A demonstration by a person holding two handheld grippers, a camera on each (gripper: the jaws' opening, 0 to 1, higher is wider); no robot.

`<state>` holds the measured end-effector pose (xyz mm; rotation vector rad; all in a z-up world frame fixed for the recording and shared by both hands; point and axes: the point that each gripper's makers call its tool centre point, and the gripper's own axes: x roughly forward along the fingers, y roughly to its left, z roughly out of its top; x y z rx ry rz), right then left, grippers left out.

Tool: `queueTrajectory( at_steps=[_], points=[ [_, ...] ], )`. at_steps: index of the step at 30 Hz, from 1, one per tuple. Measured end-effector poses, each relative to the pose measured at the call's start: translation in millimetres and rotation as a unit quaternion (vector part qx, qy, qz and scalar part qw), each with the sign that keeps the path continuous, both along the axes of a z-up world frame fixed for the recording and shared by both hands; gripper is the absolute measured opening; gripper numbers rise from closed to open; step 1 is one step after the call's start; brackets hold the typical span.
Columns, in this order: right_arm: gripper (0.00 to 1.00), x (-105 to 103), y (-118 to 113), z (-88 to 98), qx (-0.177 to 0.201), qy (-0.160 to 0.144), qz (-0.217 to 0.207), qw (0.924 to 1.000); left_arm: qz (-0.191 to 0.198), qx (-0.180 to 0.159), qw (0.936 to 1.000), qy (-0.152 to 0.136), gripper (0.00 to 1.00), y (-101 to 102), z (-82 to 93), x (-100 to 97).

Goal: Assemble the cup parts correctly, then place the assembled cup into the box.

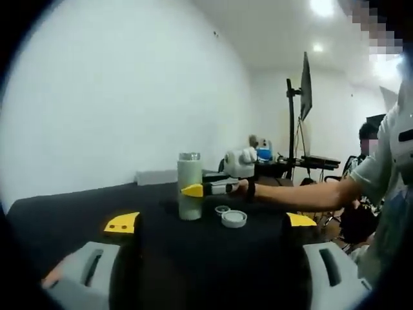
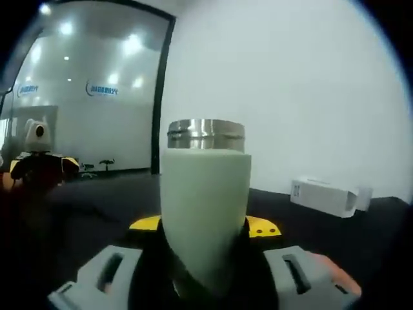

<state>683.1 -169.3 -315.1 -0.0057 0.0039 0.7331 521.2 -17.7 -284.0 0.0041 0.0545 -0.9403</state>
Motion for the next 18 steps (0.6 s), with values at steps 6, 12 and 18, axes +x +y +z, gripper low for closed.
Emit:
queueTrajectory(
  at_steps=[6, 12, 18],
  points=[
    [0.53, -3, -3, 7.5, 0.008, 0.004, 0.009, 0.9999, 0.055, 0.104, 0.9885, -0.094, 0.79, 3, 17.4, 18.3],
    [0.57, -11, -8, 14.1, -0.001, 0.007, 0.015, 0.9999, 0.048, 0.160, 0.9791, -0.116, 0.89, 0, 17.4, 21.0],
    [0.57, -22, -21, 22.1, -0.006, 0.004, 0.013, 0.9999, 0.060, 0.267, 0.9409, -0.199, 0.91, 2, 26.1, 26.2]
  ],
)
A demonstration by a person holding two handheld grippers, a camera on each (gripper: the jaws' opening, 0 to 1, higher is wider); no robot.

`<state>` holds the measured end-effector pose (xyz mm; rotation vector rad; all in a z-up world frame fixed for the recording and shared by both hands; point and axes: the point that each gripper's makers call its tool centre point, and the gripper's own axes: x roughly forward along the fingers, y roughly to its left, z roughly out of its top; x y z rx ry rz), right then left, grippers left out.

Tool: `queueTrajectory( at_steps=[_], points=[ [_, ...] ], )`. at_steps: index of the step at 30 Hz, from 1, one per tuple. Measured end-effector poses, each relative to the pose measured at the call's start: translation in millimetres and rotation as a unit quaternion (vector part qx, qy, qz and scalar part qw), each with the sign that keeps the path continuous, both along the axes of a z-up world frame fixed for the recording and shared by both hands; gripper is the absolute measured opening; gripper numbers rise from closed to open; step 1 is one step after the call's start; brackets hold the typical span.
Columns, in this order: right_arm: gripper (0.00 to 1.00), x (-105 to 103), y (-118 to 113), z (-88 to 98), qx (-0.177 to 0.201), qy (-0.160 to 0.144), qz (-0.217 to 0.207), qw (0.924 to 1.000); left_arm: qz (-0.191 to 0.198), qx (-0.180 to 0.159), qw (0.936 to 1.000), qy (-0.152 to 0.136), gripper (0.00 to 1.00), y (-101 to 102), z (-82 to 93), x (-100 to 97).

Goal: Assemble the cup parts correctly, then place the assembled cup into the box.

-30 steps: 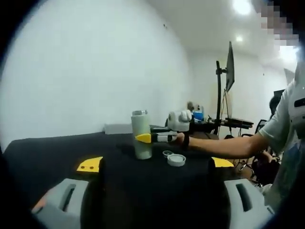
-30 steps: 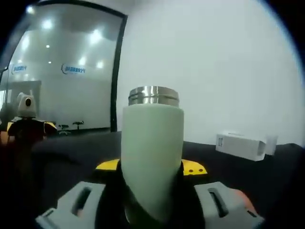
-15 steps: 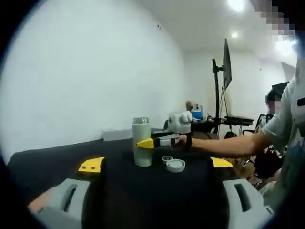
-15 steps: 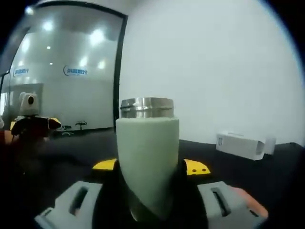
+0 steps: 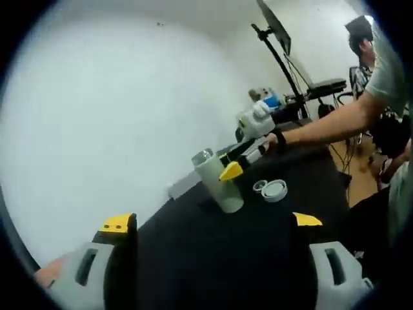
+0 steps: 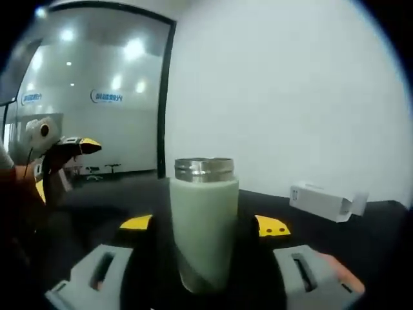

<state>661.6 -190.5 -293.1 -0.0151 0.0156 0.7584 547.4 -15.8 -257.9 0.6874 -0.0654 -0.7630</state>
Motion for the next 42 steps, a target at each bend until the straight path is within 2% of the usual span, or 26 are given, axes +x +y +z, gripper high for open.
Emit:
queueTrajectory(
  at_steps=[2, 4, 9, 10, 15, 17, 21, 25, 28, 30, 33, 37, 40, 42],
  points=[
    [0.57, -3, -4, 0.8, -0.003, 0.000, -0.003, 1.0000, 0.016, 0.048, 0.9974, -0.050, 0.91, 5, 10.3, 5.2],
    [0.57, -8, -10, 0.8, -0.005, 0.004, -0.003, 1.0000, 0.013, 0.056, 0.9962, -0.065, 0.90, 3, 18.3, 6.4],
    [0.56, -28, -20, 0.6, -0.009, 0.010, 0.003, 0.9999, 0.017, 0.067, 0.9948, -0.075, 0.90, 7, 30.4, 16.7],
    [0.56, -32, -23, 0.0, -0.009, 0.011, 0.004, 0.9999, 0.020, 0.080, 0.9928, -0.086, 0.90, 8, 32.6, 20.1],
    [0.53, -51, -37, -12.2, -0.014, 0.019, 0.000, 0.9997, 0.012, 0.102, 0.9900, -0.097, 0.90, -1, 31.0, 32.0],
    [0.51, -53, -45, -19.4, -0.017, 0.024, -0.008, 0.9995, 0.012, 0.126, 0.9856, -0.112, 0.91, -5, 29.4, 36.8],
    [0.49, -54, -63, -39.2, -0.013, 0.043, -0.030, 0.9986, 0.008, 0.147, 0.9802, -0.132, 0.91, -15, 26.6, 43.5],
    [0.48, -57, -73, -49.4, -0.009, 0.050, -0.038, 0.9979, 0.009, 0.178, 0.9660, -0.187, 0.91, -26, 29.7, 50.0],
    [0.48, -57, -78, -52.0, -0.007, 0.054, -0.041, 0.9977, 0.007, 0.161, 0.9649, -0.207, 0.91, -33, 34.1, 51.4],
    [0.48, -56, -81, -52.3, -0.004, 0.056, -0.042, 0.9975, 0.002, 0.151, 0.9610, -0.232, 0.92, -37, 40.3, 50.3],
    [0.45, -60, -76, -50.8, 0.003, 0.059, -0.040, 0.9974, 0.006, 0.147, 0.9580, -0.246, 0.92, -39, 42.8, 52.5],
    [0.42, -62, -73, -49.3, 0.003, 0.061, -0.034, 0.9975, 0.001, 0.112, 0.9662, -0.232, 0.92, -40, 43.9, 54.0],
    [0.41, -64, -72, -51.2, -0.009, 0.061, -0.031, 0.9976, 0.011, 0.122, 0.9618, -0.245, 0.92, -40, 42.4, 60.0],
    [0.41, -66, -70, -52.7, -0.012, 0.062, -0.027, 0.9976, 0.009, 0.124, 0.9616, -0.245, 0.92, -40, 41.1, 61.5]
  ],
)
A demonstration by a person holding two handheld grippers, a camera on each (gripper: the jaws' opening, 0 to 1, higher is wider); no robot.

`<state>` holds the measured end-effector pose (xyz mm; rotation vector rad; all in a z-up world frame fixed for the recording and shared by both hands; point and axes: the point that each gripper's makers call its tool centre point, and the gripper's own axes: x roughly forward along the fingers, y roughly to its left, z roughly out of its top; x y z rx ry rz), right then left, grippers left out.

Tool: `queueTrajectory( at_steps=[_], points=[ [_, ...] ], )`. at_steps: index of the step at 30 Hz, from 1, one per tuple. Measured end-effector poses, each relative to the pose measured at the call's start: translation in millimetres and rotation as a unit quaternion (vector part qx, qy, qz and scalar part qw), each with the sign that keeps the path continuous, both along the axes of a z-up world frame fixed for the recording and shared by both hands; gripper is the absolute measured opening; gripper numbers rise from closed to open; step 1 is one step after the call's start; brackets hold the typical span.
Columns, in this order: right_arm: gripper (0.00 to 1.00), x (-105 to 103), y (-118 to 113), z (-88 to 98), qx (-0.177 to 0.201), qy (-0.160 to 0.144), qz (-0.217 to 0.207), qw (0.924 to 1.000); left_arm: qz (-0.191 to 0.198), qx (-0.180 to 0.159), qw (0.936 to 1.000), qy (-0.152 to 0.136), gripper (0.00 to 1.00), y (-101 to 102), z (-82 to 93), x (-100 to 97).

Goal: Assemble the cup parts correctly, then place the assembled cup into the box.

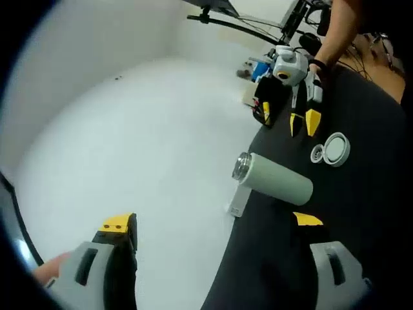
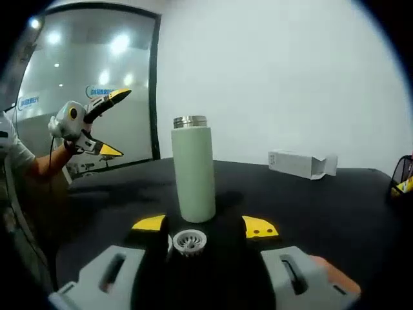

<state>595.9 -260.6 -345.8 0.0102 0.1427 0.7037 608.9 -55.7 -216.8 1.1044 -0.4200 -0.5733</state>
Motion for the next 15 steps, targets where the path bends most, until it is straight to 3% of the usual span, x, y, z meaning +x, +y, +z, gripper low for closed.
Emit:
queueTrajectory(
  at_steps=[9, 12, 15],
  points=[
    [0.41, -8, 3, -2.4, 0.020, 0.009, 0.011, 0.9997, -0.012, -0.009, 0.9999, -0.004, 0.91, -6, 0.7, 0.5],
    [0.38, -23, 14, 1.4, 0.055, 0.038, 0.053, 0.9964, -0.014, -0.014, 0.9998, -0.002, 0.91, -7, -0.5, 3.6],
    [0.39, -40, 28, 4.9, 0.043, 0.035, 0.073, 0.9958, -0.015, -0.016, 0.9998, 0.000, 0.91, -7, -2.6, 6.6]
  ],
)
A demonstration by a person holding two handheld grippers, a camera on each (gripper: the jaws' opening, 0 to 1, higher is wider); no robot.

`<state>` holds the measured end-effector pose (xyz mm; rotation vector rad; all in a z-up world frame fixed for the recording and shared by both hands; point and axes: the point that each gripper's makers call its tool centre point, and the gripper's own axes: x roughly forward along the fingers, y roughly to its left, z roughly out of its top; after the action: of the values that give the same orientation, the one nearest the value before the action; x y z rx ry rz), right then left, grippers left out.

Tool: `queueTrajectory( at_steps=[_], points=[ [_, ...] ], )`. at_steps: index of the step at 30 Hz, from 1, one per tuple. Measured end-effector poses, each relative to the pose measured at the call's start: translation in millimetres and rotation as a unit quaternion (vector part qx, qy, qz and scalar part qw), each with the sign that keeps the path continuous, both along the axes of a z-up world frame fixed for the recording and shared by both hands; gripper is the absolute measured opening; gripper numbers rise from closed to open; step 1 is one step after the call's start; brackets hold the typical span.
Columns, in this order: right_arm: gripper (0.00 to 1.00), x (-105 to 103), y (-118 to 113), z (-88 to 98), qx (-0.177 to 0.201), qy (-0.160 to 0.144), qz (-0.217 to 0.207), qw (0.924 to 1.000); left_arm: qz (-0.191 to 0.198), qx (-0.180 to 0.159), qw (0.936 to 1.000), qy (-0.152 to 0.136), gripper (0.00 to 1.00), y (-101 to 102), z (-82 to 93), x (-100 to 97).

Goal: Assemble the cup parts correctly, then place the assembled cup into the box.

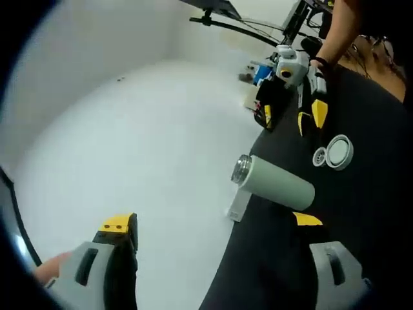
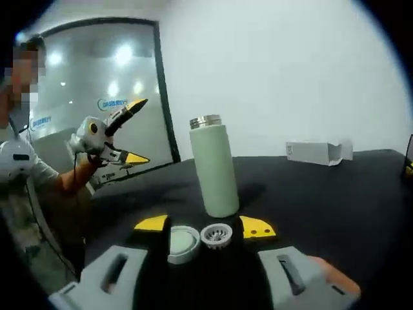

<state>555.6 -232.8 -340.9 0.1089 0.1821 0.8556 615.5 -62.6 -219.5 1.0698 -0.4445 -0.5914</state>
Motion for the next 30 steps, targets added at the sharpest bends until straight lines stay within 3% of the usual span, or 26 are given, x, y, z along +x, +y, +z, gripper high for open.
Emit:
queueTrajectory(
  at_steps=[5, 15, 19, 23, 24, 27, 30],
  points=[
    [0.41, -13, 14, -9.9, -0.055, -0.015, 0.010, 0.9983, -0.001, -0.005, 1.0000, 0.008, 0.91, 0, -3.6, 5.8],
    [0.43, -23, 20, -31.0, -0.063, -0.005, 0.000, 0.9980, -0.013, -0.029, 0.9986, 0.043, 0.90, 3, -16.8, 3.5],
    [0.44, -16, 15, -34.2, -0.074, -0.011, -0.012, 0.9971, -0.014, -0.037, 0.9976, 0.057, 0.90, 5, -21.3, 2.7],
    [0.35, 7, 2, -18.1, -0.072, -0.015, -0.032, 0.9968, -0.016, -0.041, 0.9969, 0.065, 0.90, 5, -24.9, 0.8],
    [0.27, 15, 0, -11.3, -0.076, -0.009, -0.036, 0.9964, -0.016, -0.040, 0.9969, 0.066, 0.90, 5, -26.2, 0.5],
    [0.17, 28, -3, -9.2, -0.131, 0.032, -0.021, 0.9906, -0.018, -0.043, 0.9963, 0.072, 0.90, 4, -29.0, -1.5],
    [0.14, 30, 2, -7.4, -0.172, 0.072, 0.006, 0.9825, -0.023, -0.063, 0.9938, 0.089, 0.90, 4, -32.6, -3.0]
  ],
)
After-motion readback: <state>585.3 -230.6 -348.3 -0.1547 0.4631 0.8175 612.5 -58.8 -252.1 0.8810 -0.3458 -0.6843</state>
